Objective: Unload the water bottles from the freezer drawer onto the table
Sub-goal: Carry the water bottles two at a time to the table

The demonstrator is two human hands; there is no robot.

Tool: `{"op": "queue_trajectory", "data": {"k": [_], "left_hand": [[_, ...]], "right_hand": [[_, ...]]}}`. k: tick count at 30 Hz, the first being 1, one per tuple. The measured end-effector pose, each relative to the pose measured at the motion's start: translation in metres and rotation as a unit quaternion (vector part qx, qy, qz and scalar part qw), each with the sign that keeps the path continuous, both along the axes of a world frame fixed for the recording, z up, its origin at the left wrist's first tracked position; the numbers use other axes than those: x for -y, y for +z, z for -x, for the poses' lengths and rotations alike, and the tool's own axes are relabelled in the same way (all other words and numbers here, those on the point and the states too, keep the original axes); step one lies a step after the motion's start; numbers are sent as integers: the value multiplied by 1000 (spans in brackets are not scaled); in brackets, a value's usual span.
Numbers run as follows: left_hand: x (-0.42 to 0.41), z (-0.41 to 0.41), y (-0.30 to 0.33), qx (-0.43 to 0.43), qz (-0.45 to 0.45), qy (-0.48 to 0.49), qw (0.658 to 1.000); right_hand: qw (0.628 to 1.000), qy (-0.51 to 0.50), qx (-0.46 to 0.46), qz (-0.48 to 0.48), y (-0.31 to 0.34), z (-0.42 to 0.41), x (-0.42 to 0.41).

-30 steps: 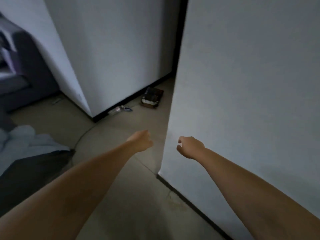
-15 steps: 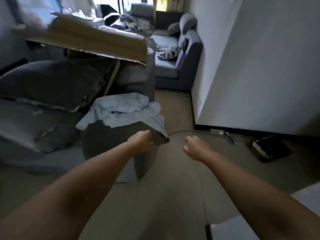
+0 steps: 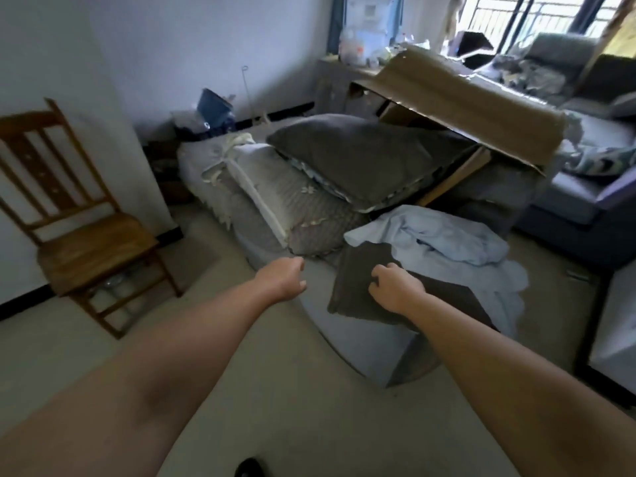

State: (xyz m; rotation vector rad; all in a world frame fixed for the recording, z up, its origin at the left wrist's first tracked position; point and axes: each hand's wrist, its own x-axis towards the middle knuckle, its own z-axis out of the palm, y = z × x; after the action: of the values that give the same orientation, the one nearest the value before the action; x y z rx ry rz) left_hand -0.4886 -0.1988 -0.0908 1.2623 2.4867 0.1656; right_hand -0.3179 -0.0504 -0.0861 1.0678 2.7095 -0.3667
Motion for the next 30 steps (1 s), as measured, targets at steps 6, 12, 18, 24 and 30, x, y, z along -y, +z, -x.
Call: {"op": "queue_trajectory", "data": {"k": [6, 12, 18, 24, 30], "left_hand": [[51, 121, 11, -11, -10, 61, 998], [123, 230, 25, -24, -29, 127, 991], [204, 299, 21, 3, -43, 221, 974], [274, 359, 11, 12, -59, 325, 944], [316, 444, 16, 21, -66, 398, 915]], "right_hand": [[997, 73, 4, -2, 6, 142, 27], [993, 120, -14, -15, 14, 275, 78], [971, 236, -15, -15, 20, 388, 137], [943, 331, -36, 22, 14, 494, 207], [913, 404, -43, 29, 9, 617, 258]]}}
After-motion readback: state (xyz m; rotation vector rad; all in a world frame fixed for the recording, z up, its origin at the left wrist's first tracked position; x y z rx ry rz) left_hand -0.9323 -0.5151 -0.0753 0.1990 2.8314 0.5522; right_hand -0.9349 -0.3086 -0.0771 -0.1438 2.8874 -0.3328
